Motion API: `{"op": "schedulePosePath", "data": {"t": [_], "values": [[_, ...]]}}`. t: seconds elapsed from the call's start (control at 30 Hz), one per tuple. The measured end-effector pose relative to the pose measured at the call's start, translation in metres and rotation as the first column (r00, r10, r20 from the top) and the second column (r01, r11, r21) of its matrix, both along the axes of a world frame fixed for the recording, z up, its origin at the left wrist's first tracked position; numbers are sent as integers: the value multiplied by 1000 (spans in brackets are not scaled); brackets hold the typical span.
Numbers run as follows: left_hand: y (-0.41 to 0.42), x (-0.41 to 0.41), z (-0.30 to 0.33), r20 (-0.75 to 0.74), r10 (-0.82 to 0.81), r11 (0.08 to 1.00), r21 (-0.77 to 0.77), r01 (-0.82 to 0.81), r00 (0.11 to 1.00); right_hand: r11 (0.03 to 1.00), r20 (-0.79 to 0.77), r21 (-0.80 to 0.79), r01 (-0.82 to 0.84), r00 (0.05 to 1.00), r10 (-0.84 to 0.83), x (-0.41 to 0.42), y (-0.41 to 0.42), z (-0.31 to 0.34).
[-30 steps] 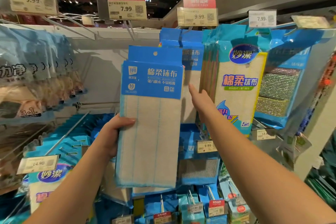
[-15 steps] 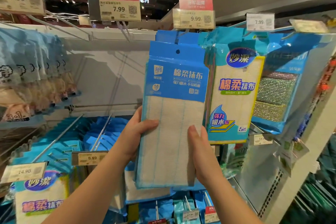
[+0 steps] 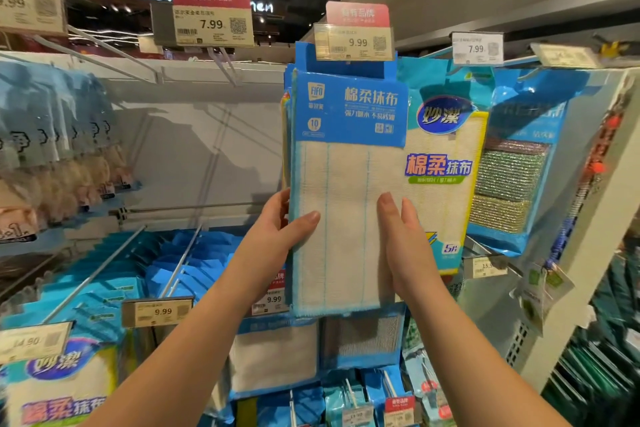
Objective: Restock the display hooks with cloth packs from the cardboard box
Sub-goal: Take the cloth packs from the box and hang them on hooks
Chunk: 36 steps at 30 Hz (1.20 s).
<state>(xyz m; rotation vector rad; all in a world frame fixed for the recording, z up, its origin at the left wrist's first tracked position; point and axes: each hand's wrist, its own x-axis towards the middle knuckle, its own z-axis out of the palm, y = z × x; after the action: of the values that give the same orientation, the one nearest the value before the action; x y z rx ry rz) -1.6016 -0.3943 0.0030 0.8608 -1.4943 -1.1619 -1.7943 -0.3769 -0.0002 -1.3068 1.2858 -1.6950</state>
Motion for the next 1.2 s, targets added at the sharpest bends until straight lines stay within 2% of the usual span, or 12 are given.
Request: {"op": "schedulePosePath", "data": {"t": [0.13, 0.33, 0.63, 0.8, 1.07, 1.2], "values": [[3, -3, 2, -41, 19, 1000, -2, -19, 999, 1000, 0, 17, -2, 1000, 2, -5, -7, 5], [2, -7, 5, -15, 78, 997, 6, -78, 997, 997, 78, 65, -49, 996, 44, -13, -17, 7], [-57, -9, -1, -112, 189, 975, 143, -173, 976, 952, -205, 299, 60, 979, 3, 2, -64, 20], [-90, -9, -9, -55, 238, 964, 132, -229, 970, 917, -292, 374, 140, 956, -27, 20, -92, 25], [-127, -11, -12, 100, 215, 969, 99, -224, 972, 896, -249, 398, 198, 963, -102, 29, -123, 21], [-127, -13, -11, 136, 156, 973, 150, -176, 978, 869, -239, 435, 236, 961, -142, 33, -125, 15]]}}
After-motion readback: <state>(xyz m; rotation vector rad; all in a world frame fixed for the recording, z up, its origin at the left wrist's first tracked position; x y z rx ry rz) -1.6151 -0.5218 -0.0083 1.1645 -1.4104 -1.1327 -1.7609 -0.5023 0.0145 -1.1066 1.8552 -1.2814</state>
